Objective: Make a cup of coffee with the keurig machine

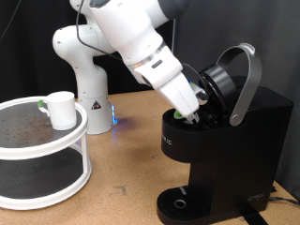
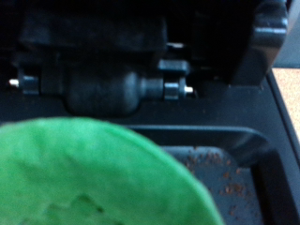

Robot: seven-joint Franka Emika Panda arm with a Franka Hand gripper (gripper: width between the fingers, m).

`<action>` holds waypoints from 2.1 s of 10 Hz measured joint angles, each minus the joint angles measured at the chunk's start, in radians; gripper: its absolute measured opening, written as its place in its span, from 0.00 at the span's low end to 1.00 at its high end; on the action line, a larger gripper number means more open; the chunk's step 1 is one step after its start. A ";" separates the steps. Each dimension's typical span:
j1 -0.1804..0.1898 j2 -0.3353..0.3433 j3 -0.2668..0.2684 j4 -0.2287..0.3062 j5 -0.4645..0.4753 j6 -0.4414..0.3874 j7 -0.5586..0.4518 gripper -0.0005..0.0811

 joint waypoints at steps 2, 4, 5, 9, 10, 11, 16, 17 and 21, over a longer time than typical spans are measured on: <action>-0.001 0.007 0.000 0.014 -0.016 -0.016 0.022 0.58; 0.000 0.023 0.006 0.026 -0.016 -0.017 0.025 0.58; 0.000 0.033 0.009 0.033 -0.016 -0.019 0.025 0.80; 0.000 0.046 0.011 0.051 -0.012 -0.048 0.023 0.98; 0.000 0.045 0.010 0.057 -0.010 -0.074 0.017 0.99; -0.001 0.039 0.008 0.061 -0.008 -0.114 0.001 0.99; -0.010 -0.030 0.003 0.046 -0.023 -0.219 -0.028 0.99; -0.010 -0.039 0.003 0.043 -0.041 -0.226 -0.022 0.99; -0.010 -0.045 0.008 0.015 -0.082 -0.221 0.003 0.99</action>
